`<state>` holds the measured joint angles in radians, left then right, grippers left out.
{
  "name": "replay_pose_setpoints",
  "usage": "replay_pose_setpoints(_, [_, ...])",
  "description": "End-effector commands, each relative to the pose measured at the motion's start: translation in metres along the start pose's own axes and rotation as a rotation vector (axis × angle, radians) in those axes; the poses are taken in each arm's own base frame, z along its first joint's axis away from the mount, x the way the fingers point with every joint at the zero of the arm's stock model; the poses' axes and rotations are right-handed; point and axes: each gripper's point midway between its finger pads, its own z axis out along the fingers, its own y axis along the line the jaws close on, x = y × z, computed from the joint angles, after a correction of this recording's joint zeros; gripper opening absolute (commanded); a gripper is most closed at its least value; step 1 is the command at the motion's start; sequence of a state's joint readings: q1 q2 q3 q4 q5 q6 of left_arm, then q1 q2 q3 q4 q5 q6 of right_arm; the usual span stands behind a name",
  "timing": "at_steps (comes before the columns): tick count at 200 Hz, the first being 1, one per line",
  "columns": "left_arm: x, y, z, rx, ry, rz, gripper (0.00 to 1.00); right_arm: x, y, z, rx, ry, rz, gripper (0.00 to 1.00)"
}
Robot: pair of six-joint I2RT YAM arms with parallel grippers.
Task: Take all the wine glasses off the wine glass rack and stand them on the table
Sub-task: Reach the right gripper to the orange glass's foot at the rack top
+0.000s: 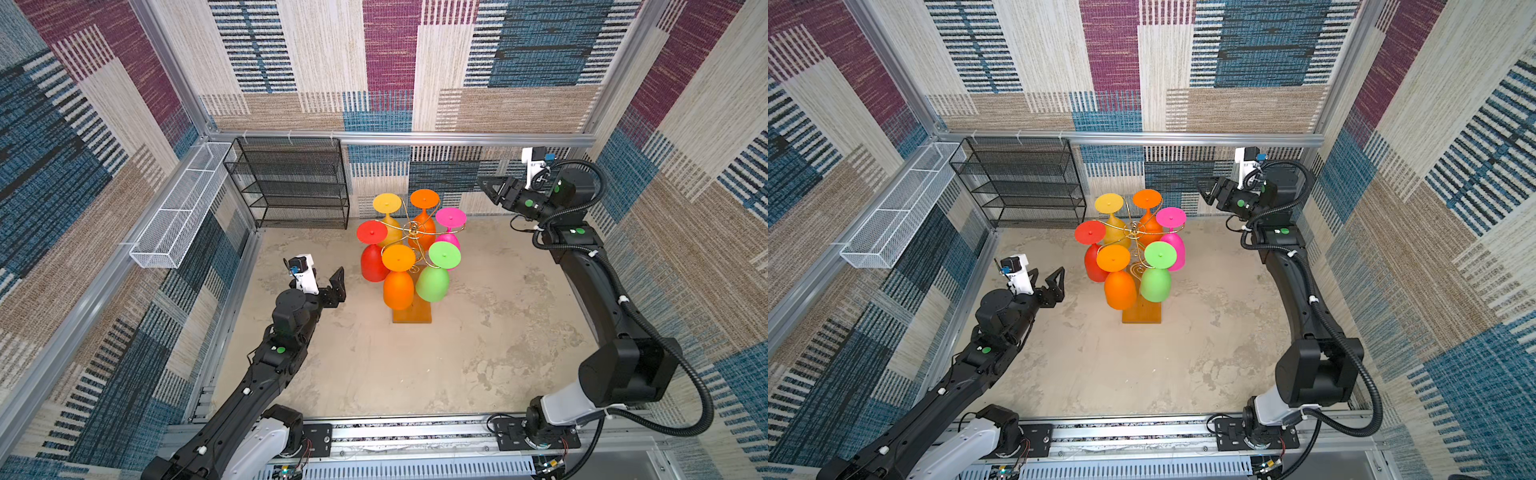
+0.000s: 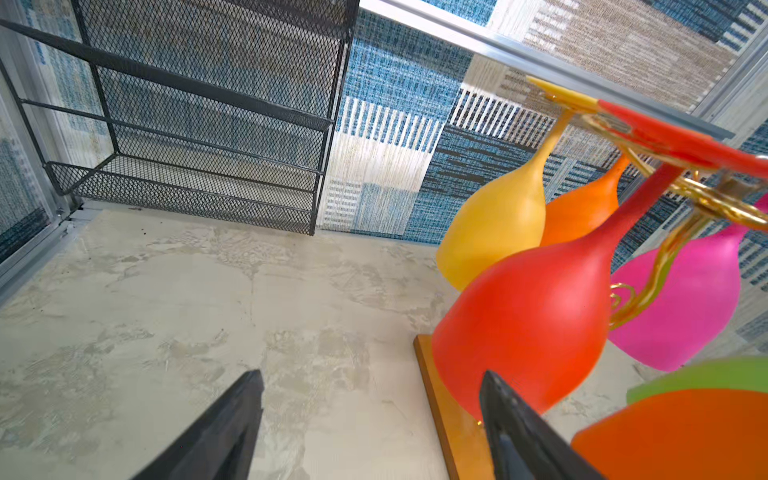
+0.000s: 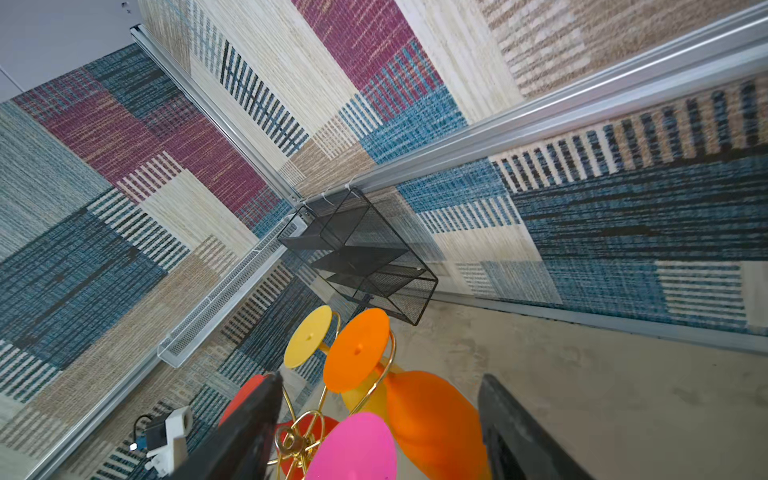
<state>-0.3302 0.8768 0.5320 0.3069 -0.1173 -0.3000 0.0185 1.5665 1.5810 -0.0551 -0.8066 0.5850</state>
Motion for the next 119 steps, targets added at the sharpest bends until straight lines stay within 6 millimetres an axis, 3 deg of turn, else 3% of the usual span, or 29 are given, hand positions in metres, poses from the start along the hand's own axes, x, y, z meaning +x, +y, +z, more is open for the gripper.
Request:
replay_pose_setpoints(1, [0.008,-0.001,-0.001,0.01,0.025,-0.02,0.84,0.018,0.011,0.017,-0.059,0.12,0.042,0.75])
replay_pose_setpoints(60, [0.013,-0.001,0.001,0.008,0.039,-0.008,0.83,0.041,0.01,0.069,-0.058,0.252,0.037,0.68])
replay_pose_setpoints(119, [0.019,0.001,0.002,0.006,0.051,-0.007,0.83,0.056,0.006,0.089,-0.06,0.313,0.045,0.66])
